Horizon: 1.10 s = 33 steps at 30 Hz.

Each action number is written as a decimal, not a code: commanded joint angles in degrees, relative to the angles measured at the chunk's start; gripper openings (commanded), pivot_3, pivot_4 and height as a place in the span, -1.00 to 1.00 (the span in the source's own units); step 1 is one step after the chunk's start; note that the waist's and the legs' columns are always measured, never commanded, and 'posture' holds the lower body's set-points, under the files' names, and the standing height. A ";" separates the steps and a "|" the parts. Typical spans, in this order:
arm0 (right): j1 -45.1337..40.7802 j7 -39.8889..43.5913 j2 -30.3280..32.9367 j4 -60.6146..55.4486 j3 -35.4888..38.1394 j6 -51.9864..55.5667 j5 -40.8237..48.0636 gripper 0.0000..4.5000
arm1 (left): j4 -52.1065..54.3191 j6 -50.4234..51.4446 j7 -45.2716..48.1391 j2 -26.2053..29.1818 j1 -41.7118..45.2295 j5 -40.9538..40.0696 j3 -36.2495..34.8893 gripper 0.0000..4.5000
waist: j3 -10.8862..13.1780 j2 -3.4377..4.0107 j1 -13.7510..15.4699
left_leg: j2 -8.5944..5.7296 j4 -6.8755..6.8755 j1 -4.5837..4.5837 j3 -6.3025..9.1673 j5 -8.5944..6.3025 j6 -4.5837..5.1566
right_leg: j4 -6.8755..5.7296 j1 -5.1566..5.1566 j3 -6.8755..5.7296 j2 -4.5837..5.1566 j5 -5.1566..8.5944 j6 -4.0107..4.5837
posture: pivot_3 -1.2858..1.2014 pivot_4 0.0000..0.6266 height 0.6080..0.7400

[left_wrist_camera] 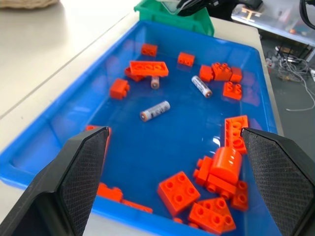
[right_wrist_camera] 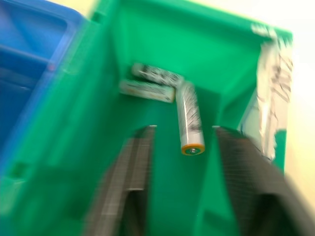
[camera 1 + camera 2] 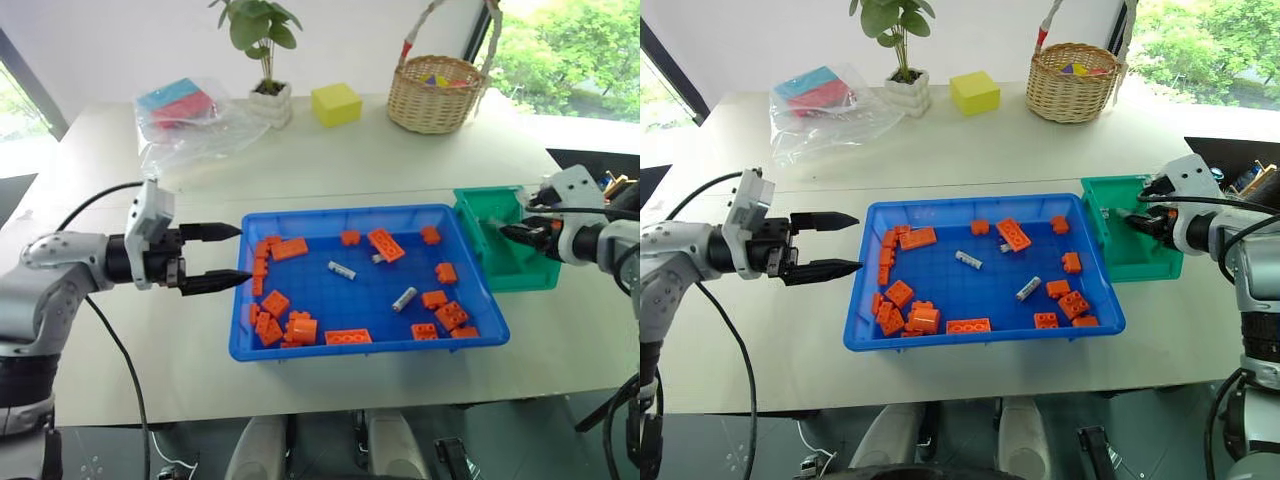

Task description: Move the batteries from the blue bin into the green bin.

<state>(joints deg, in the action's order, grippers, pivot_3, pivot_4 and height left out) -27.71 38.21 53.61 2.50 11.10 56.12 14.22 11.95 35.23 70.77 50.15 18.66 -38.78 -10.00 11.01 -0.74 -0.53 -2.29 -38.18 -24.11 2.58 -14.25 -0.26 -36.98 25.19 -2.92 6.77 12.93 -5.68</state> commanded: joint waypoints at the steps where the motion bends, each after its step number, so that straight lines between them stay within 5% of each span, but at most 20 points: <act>1: -0.82 -0.23 0.37 -2.15 1.96 -1.10 0.77 0.80 | 2.50 -0.57 -0.21 1.10 -0.93 -0.88 -2.07 1.00 | 0.00 0.00 0.01 | 0.00 0.00 0.00 0.00 0.00 0.00 | 0.00 0.00 0.00 0.00 0.00 0.00 | 0.03 -0.52 0.43; 7: -7.93 1.33 -4.73 -13.80 -0.12 6.11 9.39 0.80 | 4.32 0.13 -1.24 1.22 -2.45 -1.63 -2.51 1.00 | 0.02 0.02 -0.72 | 0.05 0.00 0.04 -0.02 -0.01 0.01 | -0.01 0.02 0.04 -0.06 0.00 0.01 | 0.03 -0.52 0.43; 14: -11.67 0.64 -15.64 -23.67 -11.89 11.48 14.64 0.80 | 4.43 0.60 -2.92 0.61 -1.49 -2.21 -2.29 1.00 | 0.00 -0.01 0.22 | 0.04 0.02 0.05 0.19 -0.01 0.01 | -0.01 -0.04 0.03 -0.14 0.03 0.06 | 0.03 -0.52 0.43; 33: -7.39 -0.62 -19.05 -18.78 -31.37 3.22 6.00 0.80 | 4.64 1.49 -4.99 0.75 -0.25 -4.02 -2.31 1.00 | 0.00 -0.03 0.67 | -0.02 -0.04 -0.02 0.22 -0.01 0.01 | 0.01 -0.01 -0.04 -0.09 0.03 0.05 | 0.03 -0.52 0.43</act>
<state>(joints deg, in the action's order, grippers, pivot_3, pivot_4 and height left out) -35.03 37.91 34.81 -16.52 -19.87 61.39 21.53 15.45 36.98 65.90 50.52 17.46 -41.92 -10.97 11.02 -0.76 0.14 -2.32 -38.22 -24.13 2.80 -14.26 -0.26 -36.98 25.17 -2.96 6.68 12.96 -5.63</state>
